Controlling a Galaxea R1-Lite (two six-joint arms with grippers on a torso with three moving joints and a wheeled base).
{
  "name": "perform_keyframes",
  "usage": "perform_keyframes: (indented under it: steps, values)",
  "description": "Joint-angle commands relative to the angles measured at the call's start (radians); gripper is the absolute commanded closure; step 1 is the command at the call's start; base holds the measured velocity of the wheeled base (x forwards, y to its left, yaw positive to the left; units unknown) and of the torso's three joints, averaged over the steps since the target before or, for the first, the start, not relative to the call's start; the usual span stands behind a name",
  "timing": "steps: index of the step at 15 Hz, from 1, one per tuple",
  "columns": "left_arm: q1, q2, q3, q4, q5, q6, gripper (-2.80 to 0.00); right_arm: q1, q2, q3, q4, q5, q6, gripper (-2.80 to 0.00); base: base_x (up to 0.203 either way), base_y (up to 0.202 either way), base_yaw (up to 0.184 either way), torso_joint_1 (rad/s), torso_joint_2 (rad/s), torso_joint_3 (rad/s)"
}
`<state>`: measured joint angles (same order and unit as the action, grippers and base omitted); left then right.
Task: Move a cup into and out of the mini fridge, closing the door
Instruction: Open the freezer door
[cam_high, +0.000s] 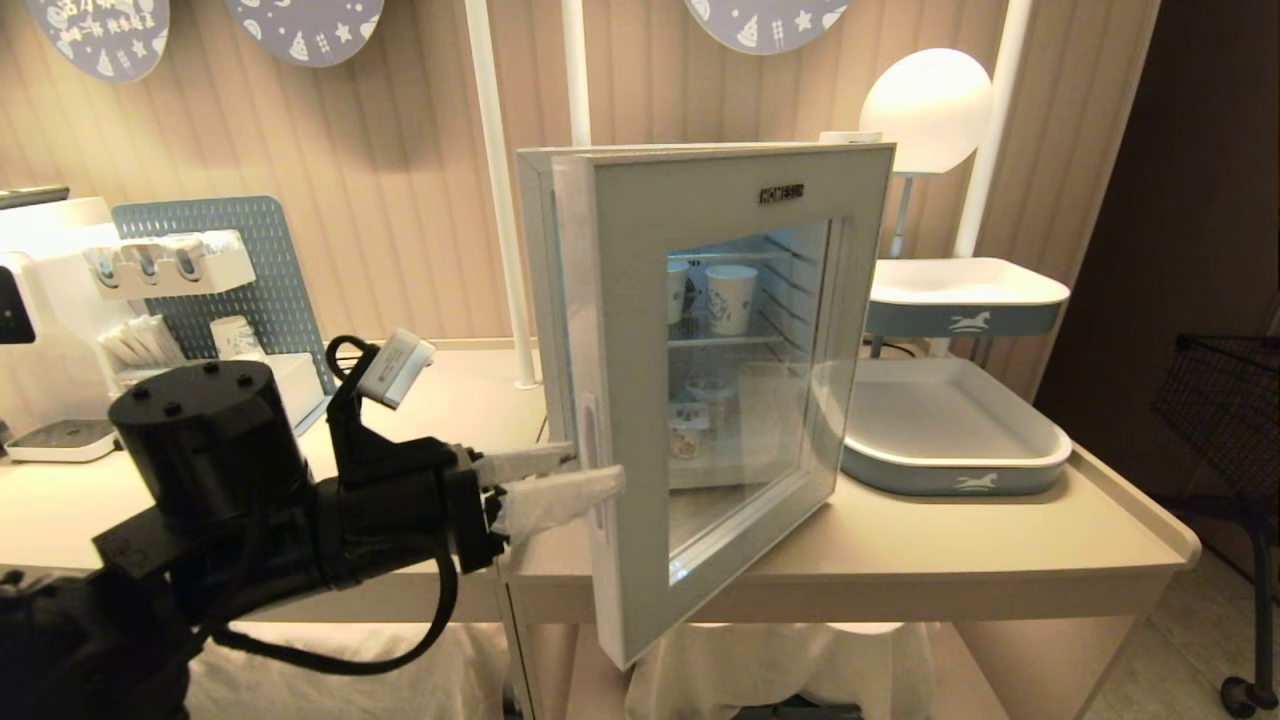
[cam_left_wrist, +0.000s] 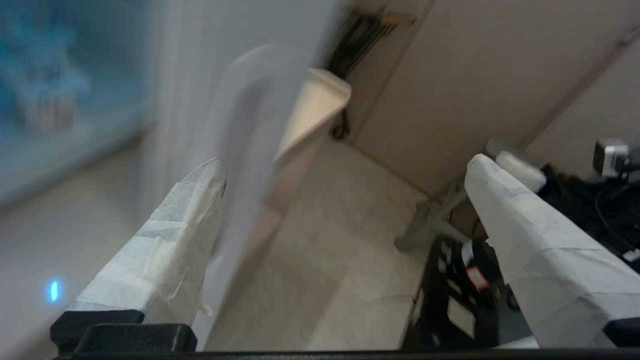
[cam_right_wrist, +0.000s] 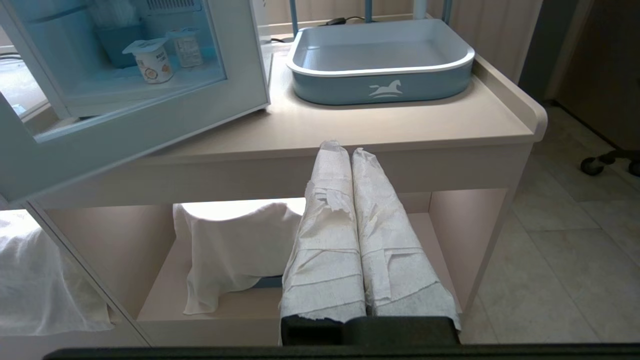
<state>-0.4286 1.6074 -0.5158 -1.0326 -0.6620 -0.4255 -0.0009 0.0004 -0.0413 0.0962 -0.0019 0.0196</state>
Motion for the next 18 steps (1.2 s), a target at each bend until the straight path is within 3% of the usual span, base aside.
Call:
perform_keyframes:
  steps: [1,3,4,5,9,15,18]
  values:
    - [0.054,-0.071,0.005,0.12,0.015,0.01,-2.8,-0.001,0.0,0.0,0.0,0.0,0.0,0.0,0.0,0.0,0.0,0.0,0.0,0.0]
    - [0.111,-0.017,-0.022,0.265,0.037,0.107,-2.8,-0.001,0.0,0.0,0.0,0.0,0.0,0.0,0.0,0.0,0.0,0.0,0.0,0.0]
    - [0.115,-0.006,-0.006,0.278,0.051,0.158,0.0,0.0,0.0,0.0,0.001,0.0,0.0,0.0,0.0,0.0,0.0,0.0,0.0,0.0]
    - [0.114,-0.002,0.002,0.281,0.054,0.176,0.0,-0.001,0.0,0.0,0.0,0.0,0.0,0.0,0.0,0.0,0.0,0.0,0.0,0.0]
    - [-0.033,-0.006,0.022,0.294,0.058,0.242,0.0,-0.001,0.0,0.0,0.002,0.0,0.0,0.0,0.0,0.0,0.0,0.0,0.0,0.0]
    - [-0.217,0.014,0.021,0.295,0.068,0.25,0.0,0.001,0.0,0.0,0.002,0.0,0.0,0.0,0.0,0.0,0.0,0.0,0.0,0.0]
    - [-0.27,0.1,-0.029,0.282,0.078,0.252,0.0,-0.001,0.0,0.0,0.002,0.0,0.0,0.0,0.0,0.0,0.0,0.0,0.0,0.0]
